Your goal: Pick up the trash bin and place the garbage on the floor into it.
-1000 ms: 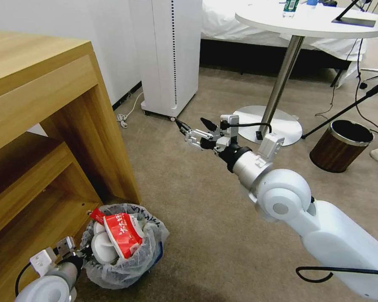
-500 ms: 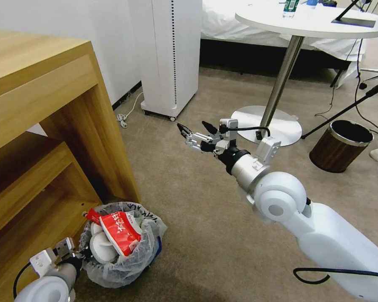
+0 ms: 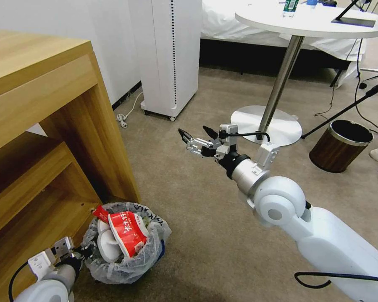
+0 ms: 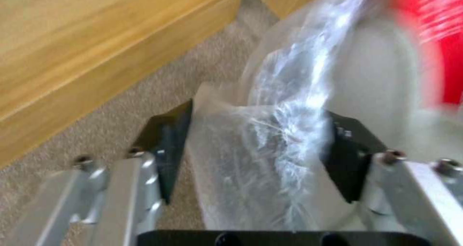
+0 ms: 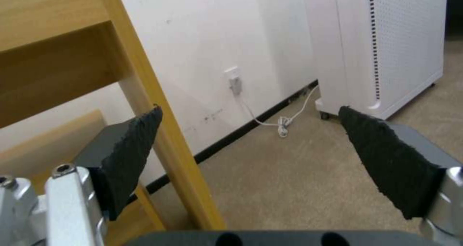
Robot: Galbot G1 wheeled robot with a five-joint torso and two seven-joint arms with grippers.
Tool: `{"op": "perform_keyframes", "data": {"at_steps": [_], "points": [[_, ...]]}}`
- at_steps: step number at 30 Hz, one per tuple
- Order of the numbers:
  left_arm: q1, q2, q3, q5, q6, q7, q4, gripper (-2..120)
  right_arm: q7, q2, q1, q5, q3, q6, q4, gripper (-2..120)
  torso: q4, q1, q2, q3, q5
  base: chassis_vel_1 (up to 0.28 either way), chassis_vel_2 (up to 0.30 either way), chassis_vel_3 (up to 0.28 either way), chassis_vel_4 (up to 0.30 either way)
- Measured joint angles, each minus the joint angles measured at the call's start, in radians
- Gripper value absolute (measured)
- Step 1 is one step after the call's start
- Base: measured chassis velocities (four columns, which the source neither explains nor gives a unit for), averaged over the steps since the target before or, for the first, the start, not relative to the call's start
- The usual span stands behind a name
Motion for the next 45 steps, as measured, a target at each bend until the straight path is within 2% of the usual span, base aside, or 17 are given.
{"op": "perform_keyframes", "data": {"at_steps": [3, 6, 9, 18, 23, 28, 30, 32, 36, 38, 39, 42, 43, 45], "points": [[0.005, -0.005, -0.003, 0.015, -0.005, 0.006, -0.013, 78, -0.004, 0.001, -0.007, -0.008, 0.003, 0.005, -0.001, 93, 0.0000, 0.000, 0.000, 0.000, 0.0000, 0.000, 0.000, 0.000, 0.000], [0.013, -0.011, -0.005, 0.048, -0.019, 0.022, -0.025, 93, -0.013, 0.002, -0.023, -0.025, 0.006, 0.016, -0.006, 95, 0.0000, 0.000, 0.000, 0.000, 0.0001, 0.000, 0.000, 0.000, 0.000], [0.016, -0.014, -0.006, 0.063, -0.028, 0.030, -0.028, 99, -0.019, 0.003, -0.029, -0.033, 0.006, 0.022, -0.011, 96, 0.0000, 0.000, 0.000, 0.000, 0.0001, 0.000, 0.000, 0.000, 0.000], [0.011, -0.025, -0.021, 0.182, -0.130, 0.104, -0.034, 100, -0.062, 0.019, -0.059, -0.052, 0.023, 0.052, -0.031, 100, 0.0000, 0.000, 0.000, 0.000, 0.0000, 0.000, 0.000, 0.000, 0.000], [0.024, -0.030, -0.024, 0.232, -0.160, 0.142, -0.054, 100, -0.075, 0.023, -0.088, -0.067, 0.045, 0.068, -0.033, 100, 0.0000, 0.000, 0.000, 0.000, 0.0000, 0.000, 0.000, 0.000, 0.000], [0.038, -0.040, -0.028, 0.312, -0.219, 0.208, -0.073, 100, -0.087, 0.028, -0.135, -0.096, 0.082, 0.111, -0.038, 100, 0.0000, 0.000, 0.000, 0.000, 0.0001, 0.000, 0.000, 0.000, 0.000], [0.043, -0.046, -0.031, 0.365, -0.256, 0.248, -0.084, 100, -0.088, 0.039, -0.178, -0.141, 0.126, 0.148, -0.047, 100, 0.0000, 0.000, 0.000, 0.000, 0.0002, 0.000, 0.000, 0.000, 0.000], [0.043, -0.048, -0.031, 0.377, -0.266, 0.255, -0.091, 100, -0.088, 0.044, -0.205, -0.167, 0.160, 0.163, -0.051, 100, 0.0000, 0.000, 0.000, 0.000, 0.0000, 0.000, 0.000, 0.000, 0.000], [0.048, -0.045, -0.032, 0.382, -0.275, 0.259, -0.107, 100, -0.089, 0.053, -0.264, -0.212, 0.245, 0.190, -0.056, 100, -0.0002, 0.000, 0.000, 0.000, 0.0001, 0.000, 0.000, 0.000, 0.000], [0.054, -0.039, -0.035, 0.382, -0.282, 0.260, -0.121, 100, -0.085, 0.066, -0.301, -0.250, 0.323, 0.219, -0.075, 100, 0.0000, 0.000, 0.000, 0.000, 0.0002, 0.000, 0.000, 0.000, 0.000], [0.054, -0.039, -0.035, 0.382, -0.282, 0.260, -0.121, 100, -0.085, 0.066, -0.301, -0.250, 0.323, 0.219, -0.075, 100, 0.0000, 0.000, 0.000, 0.000, 0.0002, 0.000, 0.000, 0.000, 0.000], [0.056, -0.031, -0.039, 0.383, -0.292, 0.260, -0.131, 100, -0.087, 0.093, -0.357, -0.278, 0.446, 0.235, -0.080, 100, 0.0000, 0.000, 0.000, 0.000, 0.0001, 0.000, 0.000, 0.000, 0.000], [0.056, -0.031, -0.039, 0.383, -0.292, 0.260, -0.131, 100, -0.087, 0.093, -0.357, -0.278, 0.446, 0.235, -0.080, 100, 0.0000, 0.000, 0.000, 0.000, 0.0001, 0.000, 0.000, 0.000, 0.000], [0.058, -0.024, -0.040, 0.383, -0.296, 0.259, -0.134, 100, -0.089, 0.107, -0.398, -0.300, 0.520, 0.247, -0.080, 100, -0.0002, 0.000, 0.000, 0.000, 0.0003, 0.000, 0.000, 0.000, 0.000]]}}
